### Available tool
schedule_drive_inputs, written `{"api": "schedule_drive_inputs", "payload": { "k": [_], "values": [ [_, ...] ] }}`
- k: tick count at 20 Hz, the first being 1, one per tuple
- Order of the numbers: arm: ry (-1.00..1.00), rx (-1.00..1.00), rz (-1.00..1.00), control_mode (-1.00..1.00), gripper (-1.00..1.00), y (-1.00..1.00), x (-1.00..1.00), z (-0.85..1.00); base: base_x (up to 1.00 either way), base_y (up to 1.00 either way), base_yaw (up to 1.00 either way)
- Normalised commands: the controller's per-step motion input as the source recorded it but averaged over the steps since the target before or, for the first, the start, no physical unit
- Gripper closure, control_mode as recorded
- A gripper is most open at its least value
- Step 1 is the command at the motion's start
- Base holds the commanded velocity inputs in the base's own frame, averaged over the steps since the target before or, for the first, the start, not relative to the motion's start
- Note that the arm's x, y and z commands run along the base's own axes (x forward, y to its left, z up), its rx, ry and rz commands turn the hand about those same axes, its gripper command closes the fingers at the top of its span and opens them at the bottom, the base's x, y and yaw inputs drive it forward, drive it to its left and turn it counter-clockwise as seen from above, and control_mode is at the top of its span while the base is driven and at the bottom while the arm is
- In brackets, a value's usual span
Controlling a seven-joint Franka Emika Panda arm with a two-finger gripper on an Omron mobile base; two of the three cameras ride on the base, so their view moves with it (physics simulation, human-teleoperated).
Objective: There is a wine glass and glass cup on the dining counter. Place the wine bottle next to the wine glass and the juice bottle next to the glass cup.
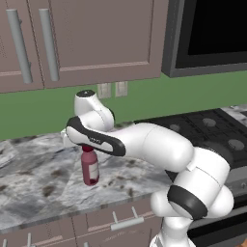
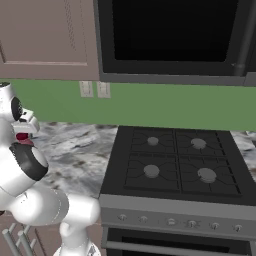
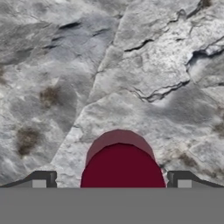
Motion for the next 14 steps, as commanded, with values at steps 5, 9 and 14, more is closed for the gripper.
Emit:
{"api": "schedule_drive_inputs", "payload": {
  "k": [5, 9, 14],
  "values": [
    [0.0, 0.0, 0.0, -1.0, -1.0, -0.02, 0.0, 0.0, 0.0, 0.0, 0.0],
    [0.0, 0.0, 0.0, -1.0, -1.0, -0.02, -0.01, 0.0, 0.0, 0.0, 0.0],
    [0.0, 0.0, 0.0, -1.0, -1.0, 0.0, -0.04, -0.01, 0.0, 0.0, 0.0]
  ]
}}
